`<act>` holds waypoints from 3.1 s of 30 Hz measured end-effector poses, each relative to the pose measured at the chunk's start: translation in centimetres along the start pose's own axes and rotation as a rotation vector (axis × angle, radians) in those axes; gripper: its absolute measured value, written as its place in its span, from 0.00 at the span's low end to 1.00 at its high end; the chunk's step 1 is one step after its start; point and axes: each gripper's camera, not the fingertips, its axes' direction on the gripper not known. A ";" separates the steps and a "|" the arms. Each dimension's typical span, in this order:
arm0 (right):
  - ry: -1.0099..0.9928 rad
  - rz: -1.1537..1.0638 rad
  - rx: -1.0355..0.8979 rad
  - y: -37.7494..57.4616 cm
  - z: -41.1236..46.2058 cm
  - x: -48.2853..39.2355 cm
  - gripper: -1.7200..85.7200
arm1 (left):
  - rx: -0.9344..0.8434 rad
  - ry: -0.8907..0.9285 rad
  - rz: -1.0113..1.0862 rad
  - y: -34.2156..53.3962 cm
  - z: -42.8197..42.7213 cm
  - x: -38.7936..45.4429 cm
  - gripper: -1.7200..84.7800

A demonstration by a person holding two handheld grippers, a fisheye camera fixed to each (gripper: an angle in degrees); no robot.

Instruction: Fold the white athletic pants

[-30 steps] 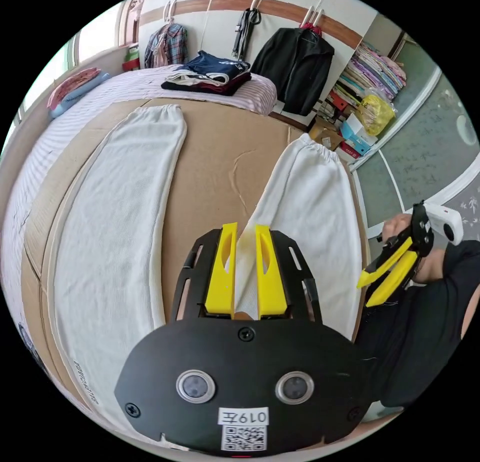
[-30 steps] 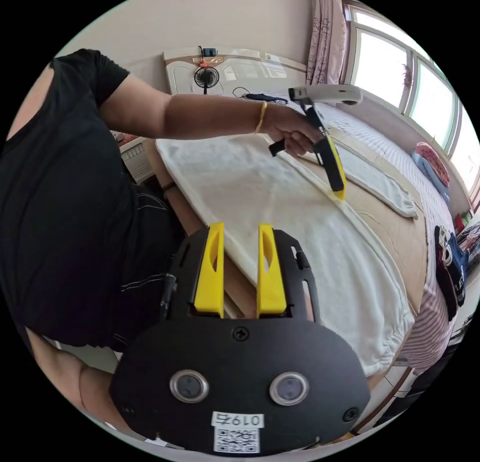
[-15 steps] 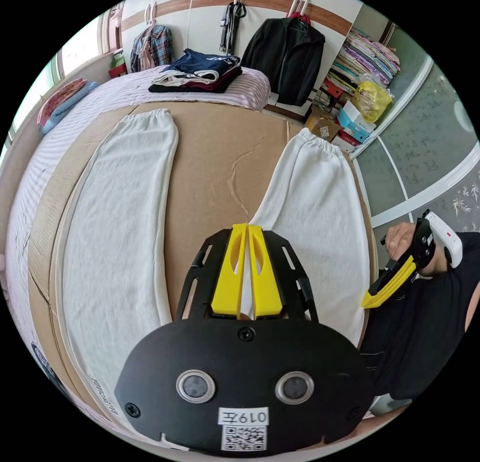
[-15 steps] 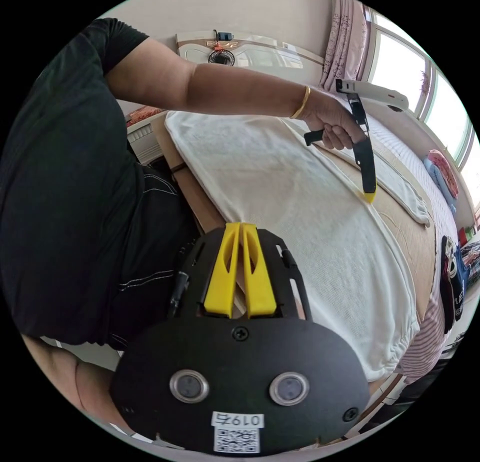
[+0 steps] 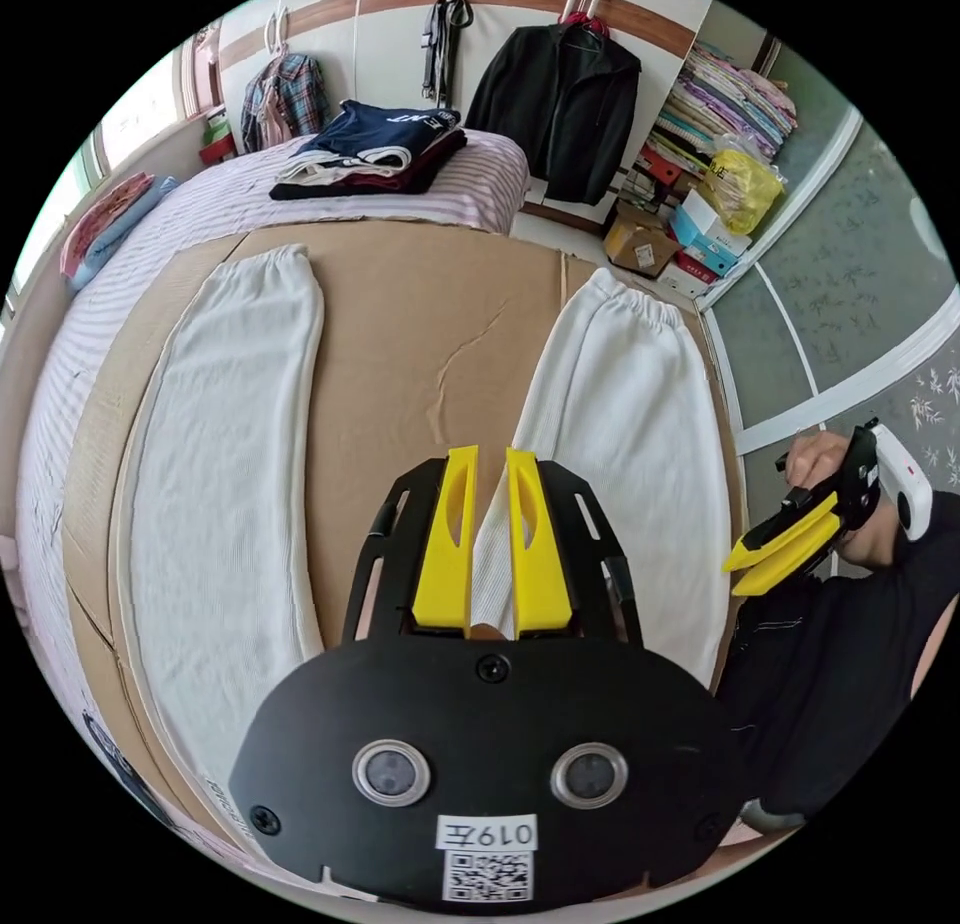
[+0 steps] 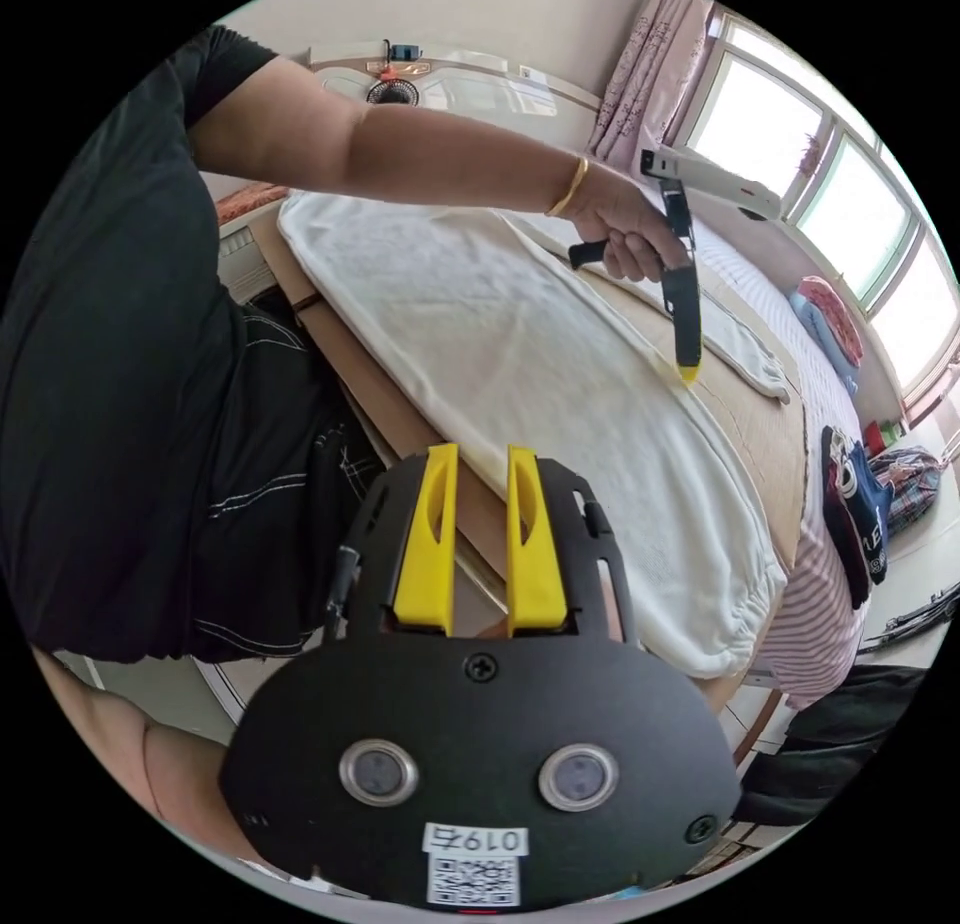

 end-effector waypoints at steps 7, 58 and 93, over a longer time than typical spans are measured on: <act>0.008 0.043 0.023 0.6 -1.6 -1.4 0.07 | -0.042 0.025 0.061 -2.9 1.7 0.0 0.03; 0.053 -0.379 -0.034 -20.1 -3.8 -20.1 0.03 | -0.142 -0.033 0.000 13.4 -6.4 -5.1 0.03; 0.041 -0.273 -0.114 -29.4 -1.9 -23.4 0.03 | -0.077 -0.163 0.050 20.0 -11.8 5.4 0.03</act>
